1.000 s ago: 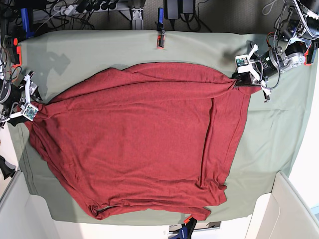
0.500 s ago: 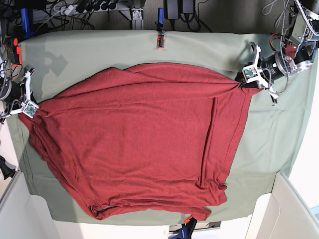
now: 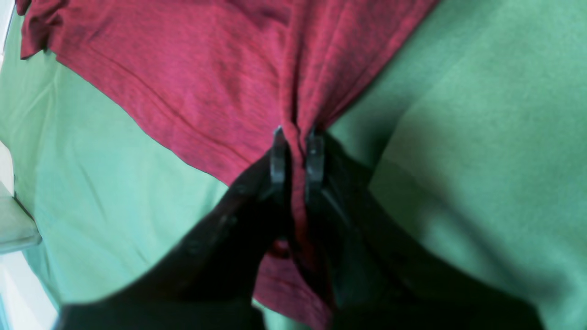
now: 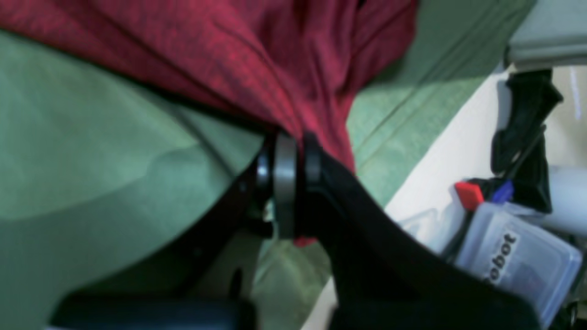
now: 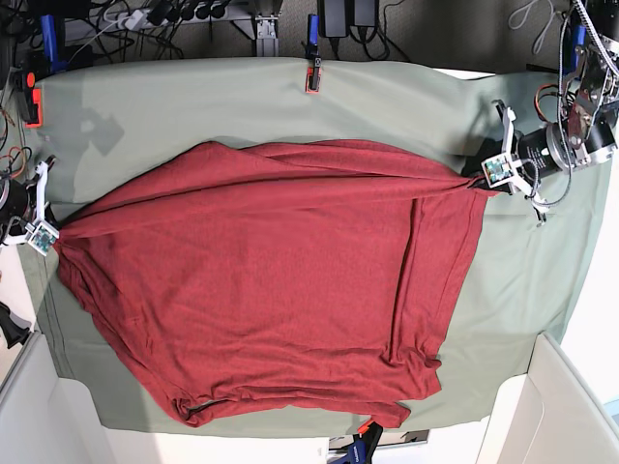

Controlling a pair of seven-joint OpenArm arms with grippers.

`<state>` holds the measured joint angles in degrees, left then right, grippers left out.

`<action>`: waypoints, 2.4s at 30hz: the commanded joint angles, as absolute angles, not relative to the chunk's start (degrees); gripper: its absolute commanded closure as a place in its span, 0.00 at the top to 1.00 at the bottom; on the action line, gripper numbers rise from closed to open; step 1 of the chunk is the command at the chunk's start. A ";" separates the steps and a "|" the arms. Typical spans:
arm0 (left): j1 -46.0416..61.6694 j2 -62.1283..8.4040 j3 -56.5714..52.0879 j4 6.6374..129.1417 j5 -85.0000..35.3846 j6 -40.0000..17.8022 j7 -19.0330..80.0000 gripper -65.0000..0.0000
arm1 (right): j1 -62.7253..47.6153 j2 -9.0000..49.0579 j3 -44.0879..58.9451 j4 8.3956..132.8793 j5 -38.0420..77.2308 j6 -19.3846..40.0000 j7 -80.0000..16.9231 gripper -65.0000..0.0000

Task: Fold the T-shirt properly
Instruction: 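Lift the shirt corners with both grippers and drag them toward the hem, then pull the held corners back toward the collar with both grippers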

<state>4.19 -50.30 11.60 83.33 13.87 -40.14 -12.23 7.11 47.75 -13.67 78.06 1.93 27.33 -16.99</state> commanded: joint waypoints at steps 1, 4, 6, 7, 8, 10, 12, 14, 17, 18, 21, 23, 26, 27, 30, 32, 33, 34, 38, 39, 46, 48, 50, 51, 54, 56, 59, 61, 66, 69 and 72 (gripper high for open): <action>0.69 -52.31 9.76 83.66 12.95 -33.36 -11.46 0.00 | 9.04 49.41 -12.88 77.80 1.56 26.50 -16.58 0.00; -1.37 -52.21 10.44 81.80 12.69 -33.74 -11.35 0.00 | 11.05 49.23 -12.88 75.20 2.00 28.18 -16.56 0.00; -3.22 -51.70 11.22 79.66 12.67 -33.71 -11.38 0.00 | 12.29 48.82 -12.88 73.49 3.05 28.47 -16.56 0.00; -4.36 -51.22 11.75 78.70 12.69 -33.74 -11.35 0.00 | 12.93 48.53 -12.88 72.73 3.20 28.62 -16.56 0.00; -5.48 -50.72 12.36 77.71 12.69 -33.69 -11.33 0.00 | 13.61 48.31 -12.88 72.05 3.77 28.80 -16.56 0.00; -7.97 -49.65 13.72 75.42 12.69 -33.71 -11.33 0.00 | 14.70 47.68 -12.88 71.02 4.36 28.97 -16.56 0.00; -10.41 -48.88 15.11 72.90 12.71 -33.71 -11.33 0.00 | 14.92 47.42 -12.88 70.87 4.34 28.97 -16.56 0.00; -12.71 -48.21 16.14 70.26 12.80 -33.76 -11.35 0.00 | 14.92 47.09 -12.88 70.85 4.32 28.97 -16.53 0.00; -15.18 -47.55 17.67 67.66 12.67 -33.95 -11.42 0.00 | 14.90 46.28 -12.88 70.85 4.34 28.97 -16.56 0.00; -15.57 -47.46 18.13 67.29 12.67 -33.93 -11.44 0.00 | 14.92 45.95 -12.88 70.85 4.32 28.97 -16.56 0.00; -15.86 -47.51 18.85 67.16 12.75 -33.95 -11.35 0.00 | 14.90 45.50 -12.88 70.85 4.34 28.97 -16.53 0.00; -15.88 -47.51 18.85 67.11 12.78 -34.35 -11.33 0.00 | 14.92 45.54 -12.88 70.85 4.29 28.97 -16.56 0.00; -16.14 -47.48 18.85 67.11 12.73 -34.33 -11.35 0.00 | 14.90 45.52 -12.88 70.85 4.29 28.97 -16.56 0.00; -16.19 -47.46 18.85 67.11 12.73 -34.35 -11.35 0.00 | 14.90 45.54 -12.88 70.85 4.29 28.97 -16.56 0.00; -16.19 -47.46 18.85 67.02 12.73 -34.35 -11.35 0.00 | 14.90 45.54 -12.88 70.85 4.29 28.97 -16.56 0.00; -16.19 -47.46 18.85 66.67 12.69 -34.33 -11.35 0.00 | 14.92 45.52 -12.88 70.85 4.29 28.97 -16.53 0.00; -16.19 -47.46 18.85 66.61 12.69 -34.33 -11.35 0.00 | 14.92 45.52 -12.88 70.85 4.32 28.97 -16.53 0.00; -16.19 -47.46 18.85 66.59 12.67 -34.33 -11.35 0.00 | 14.92 45.50 -12.88 70.85 4.32 28.97 -16.53 0.00; -16.53 -47.48 19.77 66.57 12.71 -34.35 -11.31 0.00 | 14.90 45.06 -12.88 70.85 4.29 28.97 -16.56 0.00; -16.69 -47.51 20.36 66.57 12.71 -34.33 -11.33 0.00 | 14.90 44.91 -12.88 70.85 4.32 28.97 -16.56 0.00; -14.06 -51.16 20.97 72.79 12.21 -40.00 -13.10 0.00 | 14.72 44.58 -12.88 71.05 4.32 30.59 -16.62 0.00; -11.38 -54.33 20.97 78.52 12.19 -40.00 -12.95 0.00 | 14.52 44.91 -12.88 71.50 4.34 30.94 -16.71 0.00; -8.51 -57.41 20.97 83.83 11.68 -40.00 -12.05 0.00 | 14.41 45.10 -12.88 72.55 5.08 31.14 -17.76 0.00; -6.90 -58.74 20.97 86.24 11.16 -40.00 -11.22 0.00 | 14.41 45.25 -12.88 73.14 6.04 31.42 -18.94 0.00; -3.03 -61.43 20.97 91.53 11.11 -40.00 -7.97 0.00 | 14.22 45.89 -12.88 75.40 8.95 31.94 -21.08 0.00; -1.52 -62.11 20.93 93.06 11.11 -40.00 -5.91 0.00 | 13.21 46.35 -12.88 77.28 9.28 31.97 -21.32 0.00; 0.45 -62.72 20.93 93.38 11.16 -40.00 -5.08 0.00 | 10.55 46.96 -12.88 80.09 9.23 31.97 -22.50 0.00; 1.32 -62.89 20.86 93.45 11.18 -40.00 -5.08 0.00 | 8.49 46.98 -12.88 81.82 8.97 31.97 -22.90 0.00; 3.46 -63.86 20.86 95.07 11.49 -40.00 -4.82 0.00 | 3.01 47.48 -12.86 85.45 7.42 31.90 -23.22 0.00; 6.31 -65.49 20.86 98.24 11.86 -40.00 -3.27 0.00 | -0.60 49.47 -12.86 88.73 6.59 31.68 -23.22 0.00; 8.29 -66.11 19.64 101.03 11.77 -40.00 -0.14 0.00 | -3.16 51.86 -12.69 92.44 6.24 31.46 -23.66 0.00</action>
